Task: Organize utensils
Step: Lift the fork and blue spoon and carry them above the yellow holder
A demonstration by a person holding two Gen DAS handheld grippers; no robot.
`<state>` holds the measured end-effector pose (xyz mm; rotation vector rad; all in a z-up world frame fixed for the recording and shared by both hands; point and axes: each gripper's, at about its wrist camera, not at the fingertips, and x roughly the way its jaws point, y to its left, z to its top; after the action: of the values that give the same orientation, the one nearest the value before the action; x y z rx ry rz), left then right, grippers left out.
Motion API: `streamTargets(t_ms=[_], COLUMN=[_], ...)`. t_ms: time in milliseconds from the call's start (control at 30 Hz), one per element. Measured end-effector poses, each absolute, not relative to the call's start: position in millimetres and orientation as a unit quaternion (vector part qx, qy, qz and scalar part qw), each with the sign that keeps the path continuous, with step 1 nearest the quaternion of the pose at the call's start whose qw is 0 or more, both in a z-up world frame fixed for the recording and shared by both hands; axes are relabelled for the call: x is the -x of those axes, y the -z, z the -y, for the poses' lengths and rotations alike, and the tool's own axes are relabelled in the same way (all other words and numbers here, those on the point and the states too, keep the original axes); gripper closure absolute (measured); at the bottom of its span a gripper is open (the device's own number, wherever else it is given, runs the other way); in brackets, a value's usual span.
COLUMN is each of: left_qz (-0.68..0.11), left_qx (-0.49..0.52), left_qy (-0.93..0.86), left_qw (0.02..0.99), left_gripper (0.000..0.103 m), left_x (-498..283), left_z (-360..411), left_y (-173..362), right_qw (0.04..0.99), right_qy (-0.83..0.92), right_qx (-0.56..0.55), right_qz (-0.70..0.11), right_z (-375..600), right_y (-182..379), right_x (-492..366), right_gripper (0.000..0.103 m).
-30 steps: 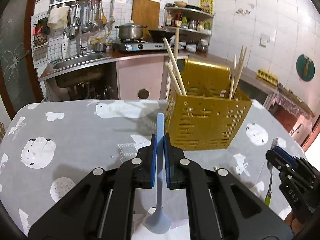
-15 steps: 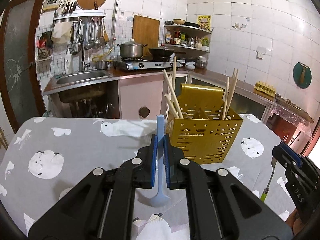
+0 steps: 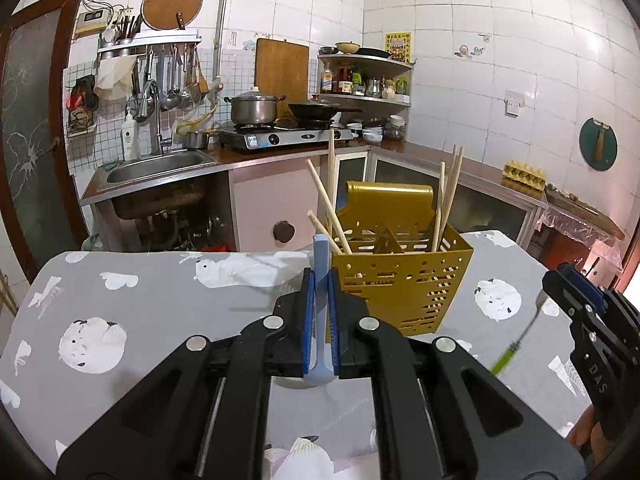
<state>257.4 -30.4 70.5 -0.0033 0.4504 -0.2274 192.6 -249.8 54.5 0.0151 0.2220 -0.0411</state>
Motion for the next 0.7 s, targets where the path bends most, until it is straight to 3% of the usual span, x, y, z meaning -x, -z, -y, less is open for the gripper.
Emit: streamTargets(t_ms=[700], left_qz=[-0.198], left_qx=[0.005], left_qy=[0.119], left_qw=[0.973], left_gripper=[0.097], left_x=[-249.6], left_z=[37.1], left_y=[-94.2], right_qw=[0.995], right_qy=[0.011], right_qx=[-0.021], right_qz=[-0.101], right_z=[257.1], right_y=[-67.5], right_x=[-207.3], right_gripper=[0.080])
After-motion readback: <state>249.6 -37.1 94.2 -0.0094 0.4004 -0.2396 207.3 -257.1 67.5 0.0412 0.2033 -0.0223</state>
